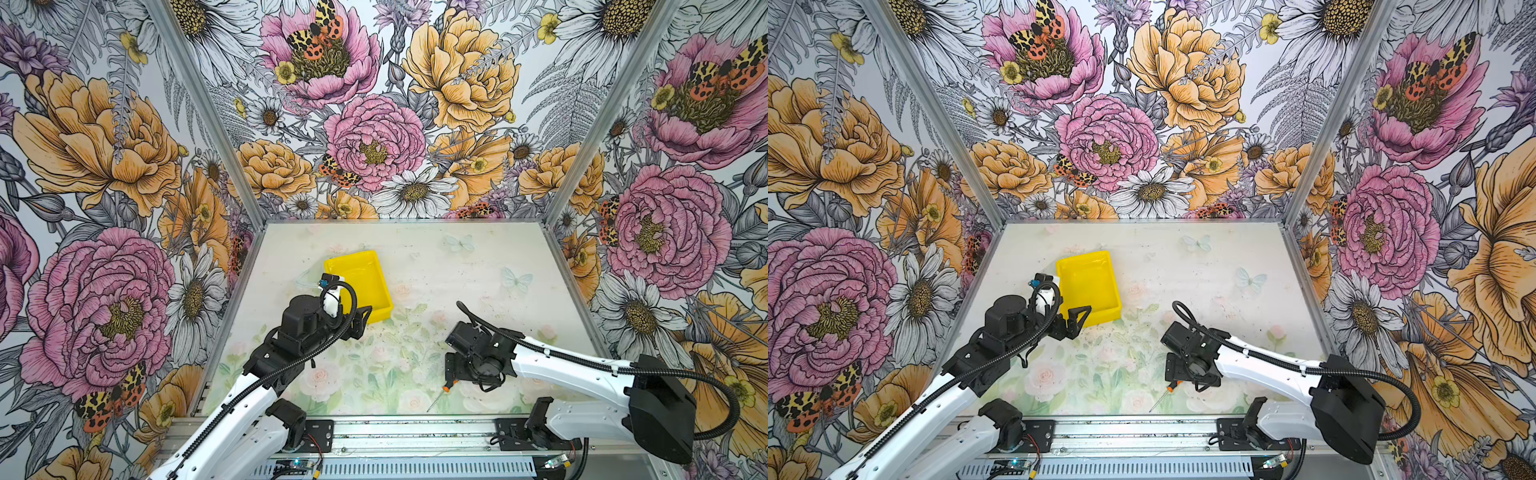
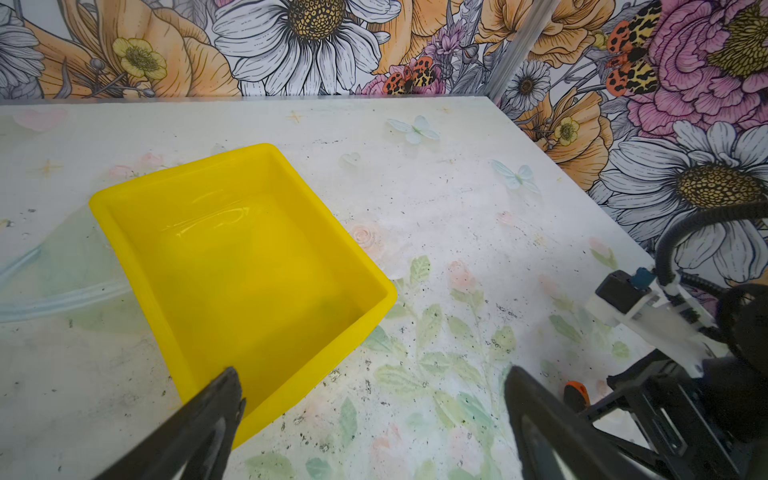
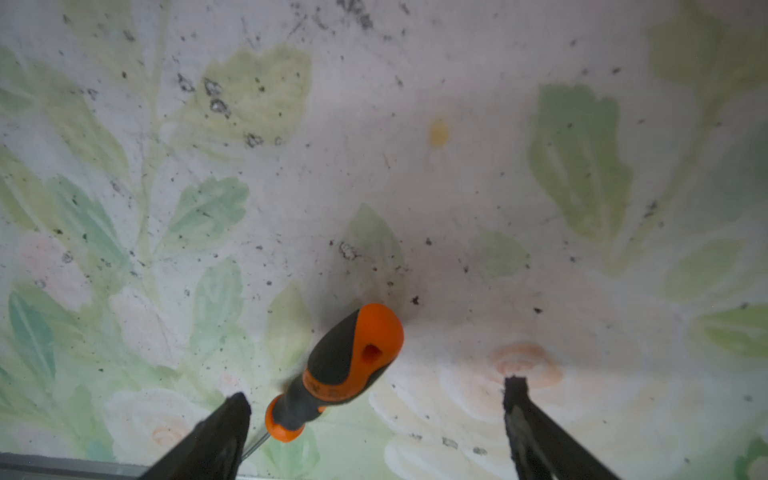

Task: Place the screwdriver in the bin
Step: 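Reach the right gripper over the orange-handled screwdriver while the left arm nears the bin, then close the right gripper on the screwdriver handle and lift it, then carry the held screwdriver with the right gripper over the yellow bin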

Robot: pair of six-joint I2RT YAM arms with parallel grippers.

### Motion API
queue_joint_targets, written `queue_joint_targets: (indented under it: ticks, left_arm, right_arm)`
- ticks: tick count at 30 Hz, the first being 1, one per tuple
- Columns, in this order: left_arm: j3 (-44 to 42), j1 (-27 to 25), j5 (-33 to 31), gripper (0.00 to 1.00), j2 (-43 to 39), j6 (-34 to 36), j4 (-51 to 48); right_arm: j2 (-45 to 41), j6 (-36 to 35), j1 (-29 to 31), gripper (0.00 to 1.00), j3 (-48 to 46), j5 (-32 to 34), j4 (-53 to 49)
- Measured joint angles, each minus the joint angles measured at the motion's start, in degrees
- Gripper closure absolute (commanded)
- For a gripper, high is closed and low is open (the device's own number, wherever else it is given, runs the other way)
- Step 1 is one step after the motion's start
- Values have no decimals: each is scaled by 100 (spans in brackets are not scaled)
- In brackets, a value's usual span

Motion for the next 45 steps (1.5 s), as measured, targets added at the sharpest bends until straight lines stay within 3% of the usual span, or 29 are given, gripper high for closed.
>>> queue_joint_targets:
  ticks: [4,11,18,29,39,45]
  left_arm:
    - [-4,0,-90,1,0,0,-83]
    - [-20,0,-361,1,-66,22,-131]
    - [-66,0,-570,1,-245,61,-146]
    - [-70,0,-678,1,-251,61,-146]
    - [-72,0,-828,1,-306,61,-146]
    - [-72,0,-1073,1,-315,39,-184]
  right_arm:
    - [142,-7,52,13,0,-11,175]
    - [323,2,146,34,0,-33,417]
    - [356,59,238,42,-20,-50,535]
    - [474,-83,236,63,-225,59,621]
    - [533,-374,236,98,-201,328,708]
    - [568,-927,173,100,203,699,734]
